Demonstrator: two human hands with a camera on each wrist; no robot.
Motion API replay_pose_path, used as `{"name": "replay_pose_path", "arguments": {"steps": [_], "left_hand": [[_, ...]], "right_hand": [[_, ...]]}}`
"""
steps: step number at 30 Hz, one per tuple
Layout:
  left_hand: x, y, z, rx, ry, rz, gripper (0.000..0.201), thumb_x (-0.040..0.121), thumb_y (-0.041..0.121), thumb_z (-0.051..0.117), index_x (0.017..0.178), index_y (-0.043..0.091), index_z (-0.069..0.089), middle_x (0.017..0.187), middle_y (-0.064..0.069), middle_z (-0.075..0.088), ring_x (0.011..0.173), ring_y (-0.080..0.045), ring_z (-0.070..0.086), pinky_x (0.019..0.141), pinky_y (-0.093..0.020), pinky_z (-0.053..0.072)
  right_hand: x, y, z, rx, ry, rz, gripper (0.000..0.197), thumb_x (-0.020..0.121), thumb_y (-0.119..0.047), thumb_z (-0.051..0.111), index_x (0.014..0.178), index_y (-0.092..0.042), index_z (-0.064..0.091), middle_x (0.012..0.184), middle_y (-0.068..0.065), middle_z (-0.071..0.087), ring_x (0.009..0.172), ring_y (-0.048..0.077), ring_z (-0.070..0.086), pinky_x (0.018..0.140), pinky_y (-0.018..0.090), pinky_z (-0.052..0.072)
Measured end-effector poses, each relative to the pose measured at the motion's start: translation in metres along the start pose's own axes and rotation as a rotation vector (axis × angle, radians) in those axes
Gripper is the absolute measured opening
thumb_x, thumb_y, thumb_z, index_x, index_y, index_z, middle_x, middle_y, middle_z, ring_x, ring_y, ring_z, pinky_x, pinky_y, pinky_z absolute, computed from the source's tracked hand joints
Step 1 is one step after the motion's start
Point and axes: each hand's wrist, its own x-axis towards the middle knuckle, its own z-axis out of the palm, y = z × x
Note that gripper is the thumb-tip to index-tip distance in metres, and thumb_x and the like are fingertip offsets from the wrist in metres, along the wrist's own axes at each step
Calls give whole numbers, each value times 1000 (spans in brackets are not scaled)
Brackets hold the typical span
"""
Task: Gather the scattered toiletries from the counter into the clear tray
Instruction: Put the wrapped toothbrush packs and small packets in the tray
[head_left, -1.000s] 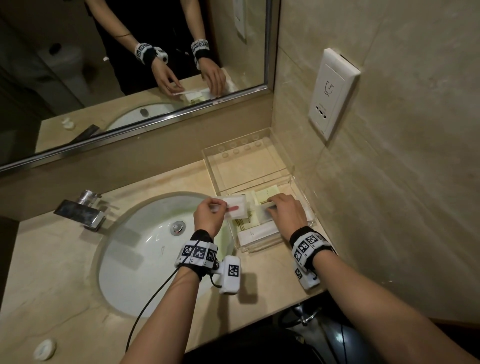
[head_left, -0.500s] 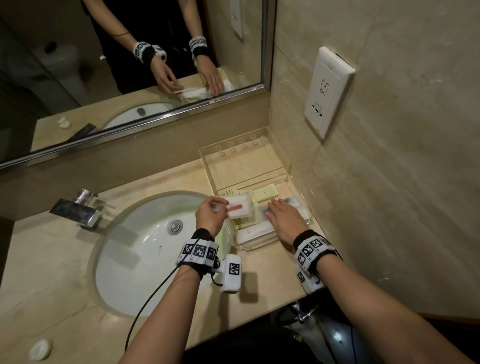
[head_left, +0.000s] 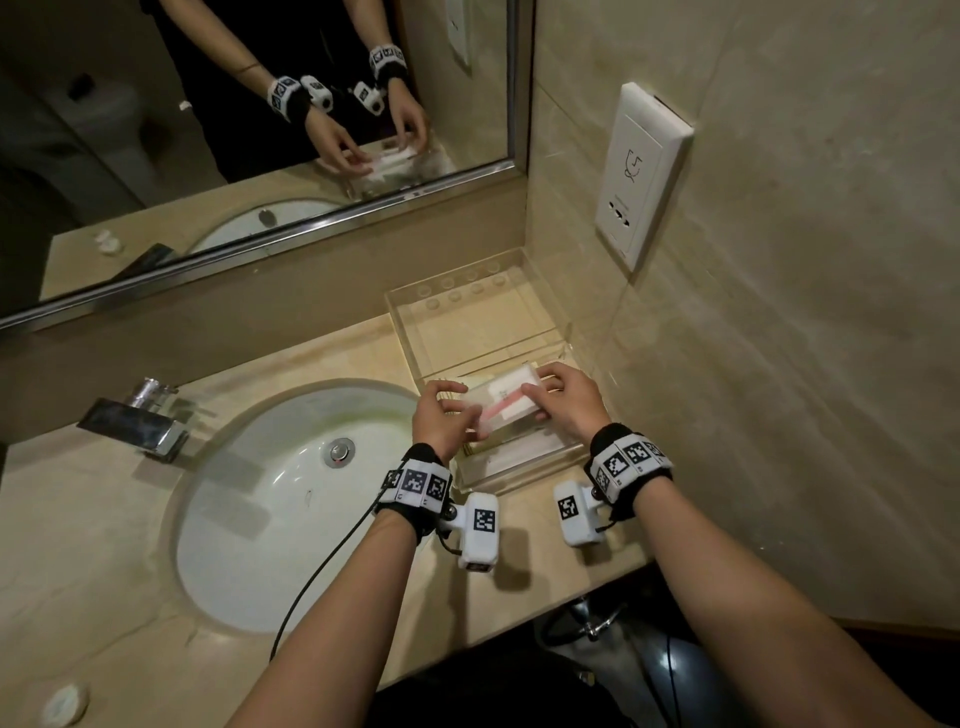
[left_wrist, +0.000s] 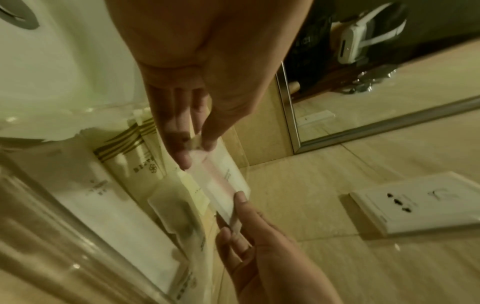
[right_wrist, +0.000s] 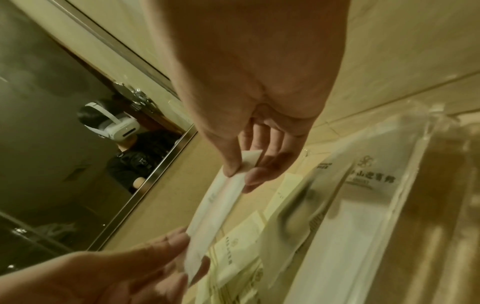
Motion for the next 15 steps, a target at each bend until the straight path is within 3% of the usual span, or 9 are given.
{"name": "replay_pose_path", "arguments": {"steps": [3, 6, 8, 11, 13, 15], "left_hand": [[3, -6, 6, 51, -26, -23, 30, 85, 0, 66, 110, 8, 53, 90, -13, 57, 60, -25, 64, 54, -32, 59], [6, -6, 12, 172, -49, 63, 27, 85, 17, 71, 110, 11, 64, 89, -6, 62, 70, -21, 62, 68, -35, 57], [7, -4, 14, 227, -79, 119, 23, 84, 19, 71, 106, 10, 70, 87, -1, 65, 77, -17, 60, 75, -35, 53], [9, 1, 17, 197, -98, 98, 21, 85, 15, 70, 103, 5, 70, 78, 2, 64, 76, -17, 59, 66, -27, 49], [10, 7, 20, 116, -80, 47, 18, 85, 11, 69, 103, 7, 67, 75, -1, 64, 69, -15, 60, 54, -20, 47], [11, 12, 23, 1, -72, -24, 14, 85, 9, 69, 98, 11, 64, 74, -4, 66, 64, -15, 60, 52, -19, 48]], "right_hand": [[1, 4, -9, -81, 33, -45, 29, 91, -20, 65, 118, -10, 65, 108, 12, 69, 76, 20, 67, 59, 18, 56], [2, 0, -14, -50, -37, -54, 30, 92, -19, 63, 121, -12, 65, 111, 14, 68, 90, 26, 66, 75, 34, 59], [3, -4, -16, -42, -64, -74, 29, 92, -18, 64, 120, -11, 66, 113, 16, 69, 95, 31, 68, 80, 41, 59], [3, -11, -18, 50, -48, -53, 30, 90, -23, 68, 117, -10, 66, 112, 16, 69, 102, 30, 67, 80, 40, 60], [2, -15, -19, 162, -107, 19, 40, 85, -27, 73, 120, -9, 62, 111, 13, 70, 100, 26, 70, 81, 36, 60], [2, -16, -20, 174, -184, 65, 45, 81, -24, 78, 119, -8, 59, 107, 11, 72, 96, 26, 71, 85, 39, 59]]}}
